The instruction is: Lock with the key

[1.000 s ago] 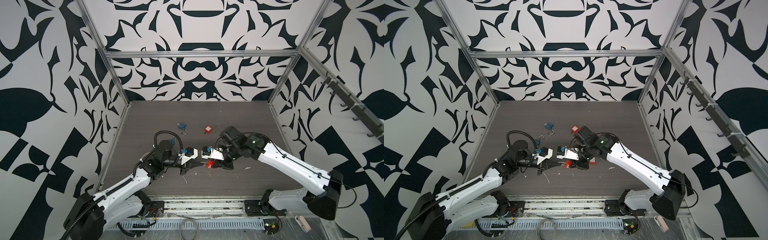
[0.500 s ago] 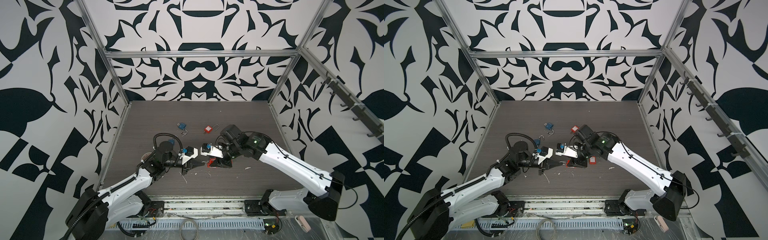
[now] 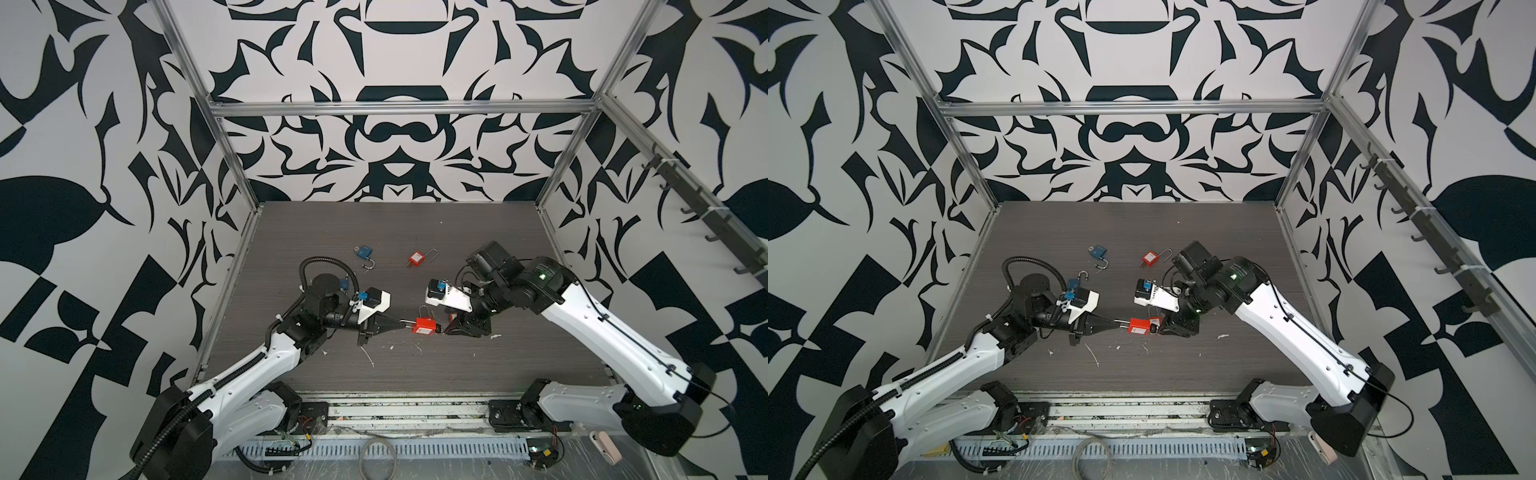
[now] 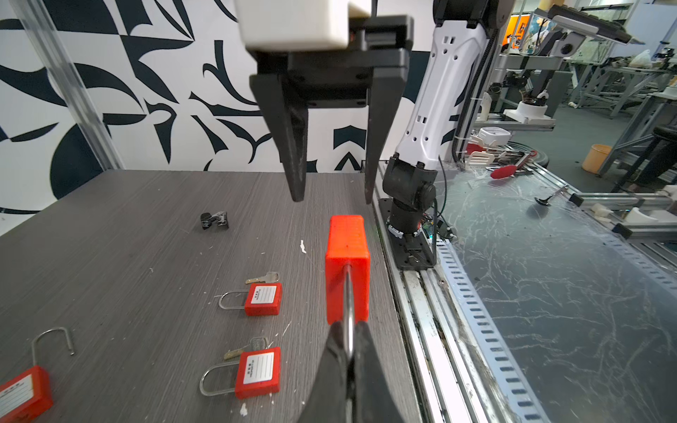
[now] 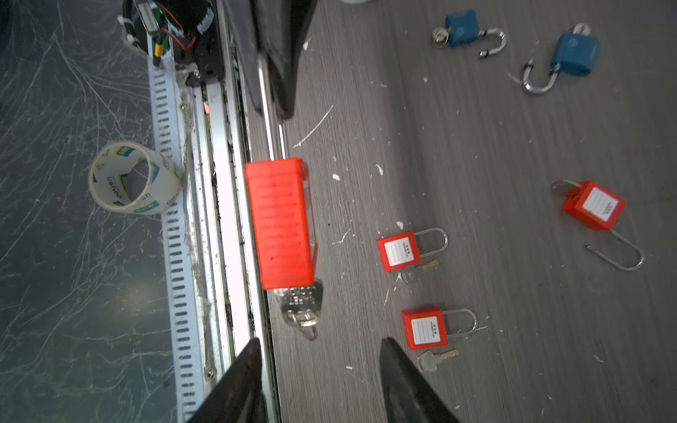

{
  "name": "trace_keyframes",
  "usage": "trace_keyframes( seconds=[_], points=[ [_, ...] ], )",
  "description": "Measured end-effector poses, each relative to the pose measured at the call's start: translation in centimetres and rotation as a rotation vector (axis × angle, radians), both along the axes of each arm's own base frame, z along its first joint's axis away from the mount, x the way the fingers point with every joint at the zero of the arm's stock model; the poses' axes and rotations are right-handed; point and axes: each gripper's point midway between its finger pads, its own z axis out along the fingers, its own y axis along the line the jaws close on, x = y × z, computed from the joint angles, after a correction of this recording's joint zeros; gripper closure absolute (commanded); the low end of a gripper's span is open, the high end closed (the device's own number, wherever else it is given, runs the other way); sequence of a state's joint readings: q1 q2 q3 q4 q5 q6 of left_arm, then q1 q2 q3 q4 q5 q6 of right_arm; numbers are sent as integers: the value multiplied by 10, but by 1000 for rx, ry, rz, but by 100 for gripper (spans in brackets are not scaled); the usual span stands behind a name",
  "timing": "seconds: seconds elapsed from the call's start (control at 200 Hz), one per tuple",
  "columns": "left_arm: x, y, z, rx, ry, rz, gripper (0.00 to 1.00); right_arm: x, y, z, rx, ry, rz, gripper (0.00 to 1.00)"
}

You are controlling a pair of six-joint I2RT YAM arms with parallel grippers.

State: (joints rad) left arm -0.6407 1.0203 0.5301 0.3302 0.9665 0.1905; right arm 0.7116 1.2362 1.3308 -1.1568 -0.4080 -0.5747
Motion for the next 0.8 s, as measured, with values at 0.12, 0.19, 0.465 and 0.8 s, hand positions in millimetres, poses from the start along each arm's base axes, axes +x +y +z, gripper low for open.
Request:
trace_keyframes(
  seconds=[0.12, 0.19, 0.465, 0.8],
  points=[
    [-1, 0, -1, 3, 6, -4, 100, 1, 5, -7, -5, 36, 5, 45],
    [-1, 0, -1, 6, 9, -4, 100, 0, 8, -8, 3, 59, 10, 45],
    [-1, 0, 1, 0, 11, -2, 100, 0, 13, -22, -16, 127, -4, 45],
    [5, -2, 1, -16, 22, 36, 100, 24, 17, -49, -13, -3, -87, 42]
  ],
)
